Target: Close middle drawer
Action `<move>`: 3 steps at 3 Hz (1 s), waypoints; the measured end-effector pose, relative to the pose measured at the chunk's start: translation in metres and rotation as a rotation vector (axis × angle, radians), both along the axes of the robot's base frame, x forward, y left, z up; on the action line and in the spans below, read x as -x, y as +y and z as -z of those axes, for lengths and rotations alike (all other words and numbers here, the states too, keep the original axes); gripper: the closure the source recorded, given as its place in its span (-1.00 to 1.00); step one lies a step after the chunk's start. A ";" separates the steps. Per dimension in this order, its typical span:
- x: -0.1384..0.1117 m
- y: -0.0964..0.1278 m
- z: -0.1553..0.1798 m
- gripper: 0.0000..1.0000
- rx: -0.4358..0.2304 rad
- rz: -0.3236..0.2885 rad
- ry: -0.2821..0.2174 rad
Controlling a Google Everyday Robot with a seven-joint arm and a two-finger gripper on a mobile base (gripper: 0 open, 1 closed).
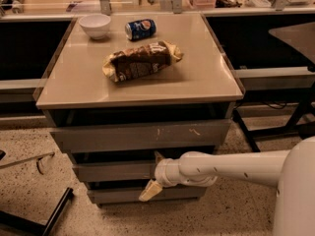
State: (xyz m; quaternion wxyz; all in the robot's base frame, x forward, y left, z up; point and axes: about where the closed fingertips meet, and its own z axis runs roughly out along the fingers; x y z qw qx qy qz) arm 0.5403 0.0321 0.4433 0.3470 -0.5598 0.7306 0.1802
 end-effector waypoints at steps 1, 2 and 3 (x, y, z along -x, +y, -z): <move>0.001 0.003 0.008 -1.00 0.003 -0.014 0.024; 0.000 0.006 0.014 -1.00 0.005 -0.035 0.054; 0.001 0.014 0.017 -1.00 0.003 -0.084 0.094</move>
Offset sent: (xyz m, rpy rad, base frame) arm 0.0016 0.0061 -0.0192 -0.0077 0.0848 0.0556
